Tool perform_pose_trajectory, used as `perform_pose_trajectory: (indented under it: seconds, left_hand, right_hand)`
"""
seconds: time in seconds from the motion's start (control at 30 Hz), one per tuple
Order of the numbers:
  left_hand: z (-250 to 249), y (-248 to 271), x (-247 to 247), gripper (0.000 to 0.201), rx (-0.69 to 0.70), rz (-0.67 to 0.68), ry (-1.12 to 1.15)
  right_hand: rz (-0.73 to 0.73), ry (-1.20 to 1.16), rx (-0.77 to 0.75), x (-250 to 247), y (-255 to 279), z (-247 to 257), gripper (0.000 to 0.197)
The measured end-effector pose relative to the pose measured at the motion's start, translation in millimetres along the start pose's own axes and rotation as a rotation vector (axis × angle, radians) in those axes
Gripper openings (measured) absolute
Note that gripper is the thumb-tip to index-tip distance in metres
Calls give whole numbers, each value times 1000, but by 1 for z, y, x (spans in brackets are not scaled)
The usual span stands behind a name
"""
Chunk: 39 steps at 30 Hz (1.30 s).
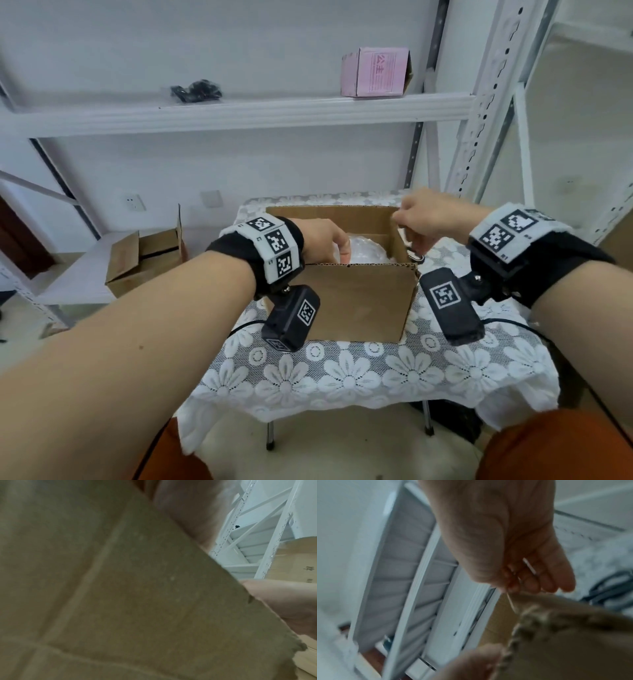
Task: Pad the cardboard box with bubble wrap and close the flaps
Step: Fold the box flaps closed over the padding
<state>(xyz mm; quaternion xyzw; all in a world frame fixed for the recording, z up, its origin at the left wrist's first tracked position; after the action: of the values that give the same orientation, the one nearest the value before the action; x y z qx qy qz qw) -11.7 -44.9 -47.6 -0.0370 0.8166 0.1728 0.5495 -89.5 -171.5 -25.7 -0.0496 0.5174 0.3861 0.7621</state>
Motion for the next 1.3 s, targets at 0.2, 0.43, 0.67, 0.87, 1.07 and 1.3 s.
perform_pose_trajectory:
  seconds: [0.2,0.43,0.67,0.87,1.07,1.3]
  left_hand:
    - [9,-11,10,16,27,29,19]
    - [7,-11,13,23,54,39,24]
    - [36,21,3,34,55,-73,363]
    - [35,18,-9,20,-19,-305,160]
    - [61,72,-68,36,-70,-682,232]
    - [93,95,-17,40,-333,-495,471]
  right_hand:
    - [255,-10,-260,43,10,24,8]
    - [232,210,-309,62,12,30,25]
    - [357,74,-190,58,26,37,35]
    - [178,462,-220,78,32,68,55]
    - [193,610,-205,95,30,72,63]
    - [148,834,-221,96,42,75,66]
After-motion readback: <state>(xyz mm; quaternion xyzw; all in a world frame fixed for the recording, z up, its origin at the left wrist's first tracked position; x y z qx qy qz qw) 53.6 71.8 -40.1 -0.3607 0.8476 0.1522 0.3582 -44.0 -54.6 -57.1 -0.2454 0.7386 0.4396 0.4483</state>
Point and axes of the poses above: each hand's wrist, its own y-axis away from the middle knuckle, its own x-axis out of the palm, z = x × y, the point moved 8 cm from there along -y, towards the middle knuckle, and after that the axes turned 15 degrees about x, right-handed, at the moved point
